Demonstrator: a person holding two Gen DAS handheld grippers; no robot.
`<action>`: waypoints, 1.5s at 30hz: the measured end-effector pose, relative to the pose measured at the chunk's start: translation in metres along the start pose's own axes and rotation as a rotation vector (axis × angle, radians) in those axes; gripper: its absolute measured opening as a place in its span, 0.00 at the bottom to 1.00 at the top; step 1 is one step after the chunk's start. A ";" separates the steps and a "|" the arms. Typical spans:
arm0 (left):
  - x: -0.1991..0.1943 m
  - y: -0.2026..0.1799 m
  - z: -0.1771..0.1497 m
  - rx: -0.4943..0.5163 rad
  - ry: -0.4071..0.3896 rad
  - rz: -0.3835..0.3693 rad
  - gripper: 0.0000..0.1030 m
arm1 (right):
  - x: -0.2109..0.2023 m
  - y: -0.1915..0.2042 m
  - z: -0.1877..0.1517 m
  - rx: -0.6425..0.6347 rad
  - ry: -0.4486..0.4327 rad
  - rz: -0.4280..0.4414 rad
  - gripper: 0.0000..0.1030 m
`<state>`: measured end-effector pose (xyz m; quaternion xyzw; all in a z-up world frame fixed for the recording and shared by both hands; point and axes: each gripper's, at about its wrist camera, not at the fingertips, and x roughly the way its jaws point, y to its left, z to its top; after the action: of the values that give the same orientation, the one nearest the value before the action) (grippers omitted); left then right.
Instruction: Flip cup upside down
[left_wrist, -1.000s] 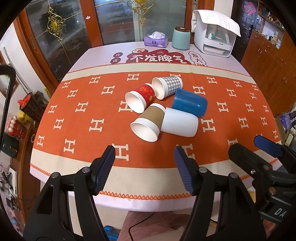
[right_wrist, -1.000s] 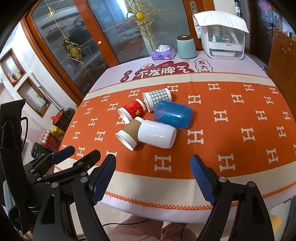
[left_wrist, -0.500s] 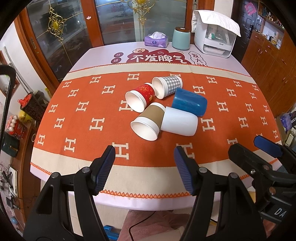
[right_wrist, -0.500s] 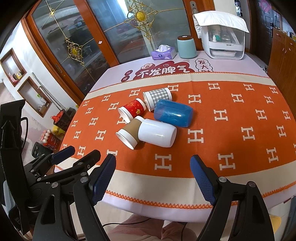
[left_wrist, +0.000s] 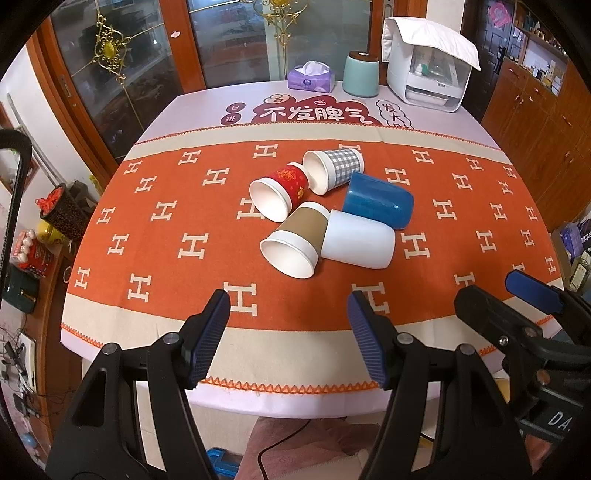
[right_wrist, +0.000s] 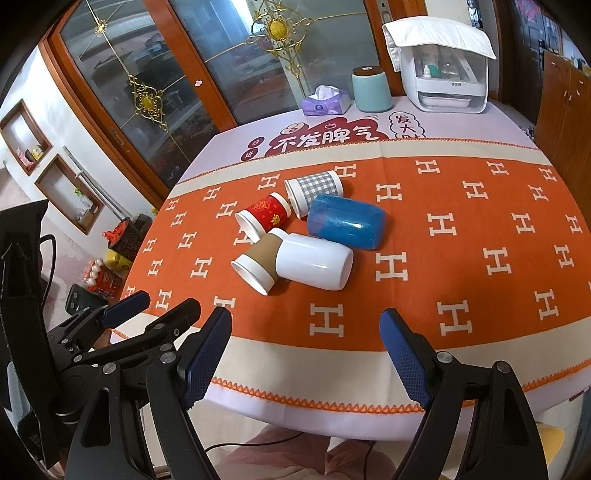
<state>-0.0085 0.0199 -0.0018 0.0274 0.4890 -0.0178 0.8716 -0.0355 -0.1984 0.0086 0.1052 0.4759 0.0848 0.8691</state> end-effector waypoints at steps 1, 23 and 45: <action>0.001 -0.002 0.000 -0.001 0.005 -0.004 0.62 | 0.001 0.000 -0.001 0.002 0.004 0.004 0.81; 0.061 0.021 0.086 0.088 0.177 -0.174 0.62 | 0.059 -0.031 0.053 0.171 0.102 0.051 0.81; 0.227 0.018 0.121 0.202 0.513 -0.286 0.62 | 0.174 -0.066 0.075 0.381 0.256 0.036 0.81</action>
<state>0.2138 0.0292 -0.1321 0.0486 0.6879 -0.1813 0.7012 0.1236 -0.2263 -0.1107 0.2644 0.5876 0.0217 0.7644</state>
